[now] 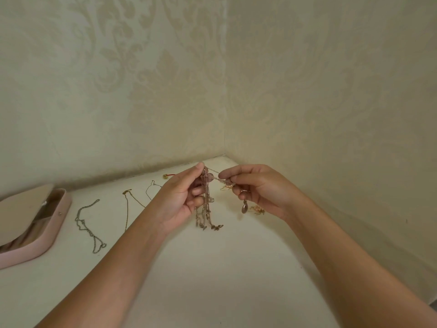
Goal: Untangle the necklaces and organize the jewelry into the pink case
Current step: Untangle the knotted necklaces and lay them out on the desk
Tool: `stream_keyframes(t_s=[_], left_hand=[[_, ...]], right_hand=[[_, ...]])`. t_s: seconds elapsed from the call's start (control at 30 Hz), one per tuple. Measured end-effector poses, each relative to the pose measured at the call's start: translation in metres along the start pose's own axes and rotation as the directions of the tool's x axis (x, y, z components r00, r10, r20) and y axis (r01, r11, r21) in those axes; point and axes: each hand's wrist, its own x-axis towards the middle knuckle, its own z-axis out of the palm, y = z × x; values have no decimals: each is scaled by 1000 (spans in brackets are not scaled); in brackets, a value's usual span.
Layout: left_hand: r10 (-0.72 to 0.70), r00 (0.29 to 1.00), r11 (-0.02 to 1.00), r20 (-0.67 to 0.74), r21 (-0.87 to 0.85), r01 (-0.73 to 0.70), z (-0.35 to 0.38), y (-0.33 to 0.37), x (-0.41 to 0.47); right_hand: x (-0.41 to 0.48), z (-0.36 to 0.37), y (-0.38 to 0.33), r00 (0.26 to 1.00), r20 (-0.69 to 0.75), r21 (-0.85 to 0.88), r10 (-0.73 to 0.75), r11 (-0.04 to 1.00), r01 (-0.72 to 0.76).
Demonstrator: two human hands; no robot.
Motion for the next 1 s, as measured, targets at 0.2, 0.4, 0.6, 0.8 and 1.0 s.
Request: stream_keyframes(t_s=[0.2,0.4,0.6,0.8,1.0], left_hand=[[27,999,995,39,96,-30,-1,0,1],[28,998,987,61,159,-37,-2,1,1],[24,995,979,101,199,-44,-4,1,0],[7,994,977,105,211,-29,-6,2,0],[-17,995,975,97,223,-5,-6,1,0]], right_hand=[[-7,9,-2,997,-72,-324,17,945,-39],[-8,10,-5,991,-119,-390,-64,921,12],[-7,12,-3,986,-153,-373,-70,928,8],[-5,12,0,986,-138,-318,-96,947,48],[-1,11,4,991,-47,-253,-129,961,113]])
